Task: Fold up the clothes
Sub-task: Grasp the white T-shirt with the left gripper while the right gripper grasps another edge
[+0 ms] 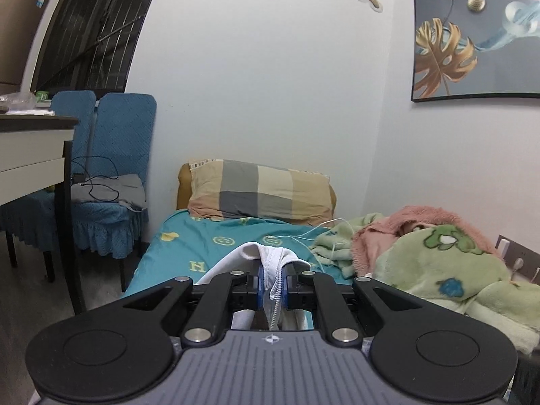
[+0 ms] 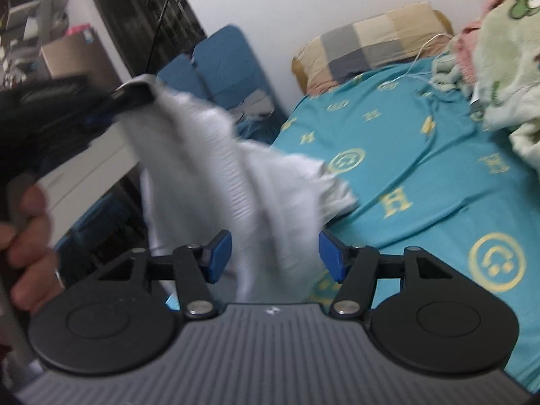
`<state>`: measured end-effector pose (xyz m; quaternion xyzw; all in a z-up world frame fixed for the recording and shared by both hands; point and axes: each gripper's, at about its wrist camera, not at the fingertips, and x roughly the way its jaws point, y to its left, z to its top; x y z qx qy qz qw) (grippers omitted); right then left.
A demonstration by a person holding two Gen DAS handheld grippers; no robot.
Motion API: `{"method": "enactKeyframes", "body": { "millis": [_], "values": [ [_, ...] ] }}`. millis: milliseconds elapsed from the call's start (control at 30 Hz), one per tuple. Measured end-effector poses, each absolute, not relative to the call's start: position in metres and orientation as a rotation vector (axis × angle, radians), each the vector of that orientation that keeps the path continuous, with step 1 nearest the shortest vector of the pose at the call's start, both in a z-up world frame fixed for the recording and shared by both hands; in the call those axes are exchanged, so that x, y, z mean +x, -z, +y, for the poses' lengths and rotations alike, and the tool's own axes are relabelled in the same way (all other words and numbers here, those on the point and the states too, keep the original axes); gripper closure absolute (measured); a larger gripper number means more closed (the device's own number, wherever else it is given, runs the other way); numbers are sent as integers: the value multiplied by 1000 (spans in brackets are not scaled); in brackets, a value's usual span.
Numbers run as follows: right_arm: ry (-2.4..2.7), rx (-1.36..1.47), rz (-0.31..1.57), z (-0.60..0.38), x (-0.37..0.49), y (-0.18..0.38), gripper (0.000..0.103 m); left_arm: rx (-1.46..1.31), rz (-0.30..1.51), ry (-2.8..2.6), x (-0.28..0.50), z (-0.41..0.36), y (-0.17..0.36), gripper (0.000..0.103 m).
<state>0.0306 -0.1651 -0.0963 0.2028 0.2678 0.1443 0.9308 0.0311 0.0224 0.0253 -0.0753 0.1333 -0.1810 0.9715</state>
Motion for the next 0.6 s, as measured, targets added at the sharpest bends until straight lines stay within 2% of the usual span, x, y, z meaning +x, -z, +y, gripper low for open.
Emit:
{"method": "enactKeyframes", "body": {
  "millis": [100, 133, 167, 200, 233, 267, 400, 600],
  "values": [
    [-267, 440, 626, -134, 41, 116, 42, -197, 267, 370, 36, 41, -20, 93],
    [-256, 458, 649, -125, 47, 125, 46, -213, 267, 371, 38, 47, -18, 93],
    [-232, 462, 671, -120, 54, 133, 63, -230, 275, 376, 39, 51, -18, 93],
    [-199, 451, 691, -116, 61, 140, 75, -249, 284, 381, 40, 55, -17, 93],
    [-166, 439, 712, -113, 68, 147, 93, -267, 293, 386, 41, 58, -17, 93],
    [-142, 422, 714, -111, 72, 150, 96, -285, 303, 390, 42, 62, -17, 93],
    [-99, 321, 636, -128, 64, 122, 97, -358, 340, 410, 46, 76, -15, 93],
    [-21, 129, 564, -179, 64, 29, 97, -442, 406, 445, 50, 93, -11, 93]
  ]
}}
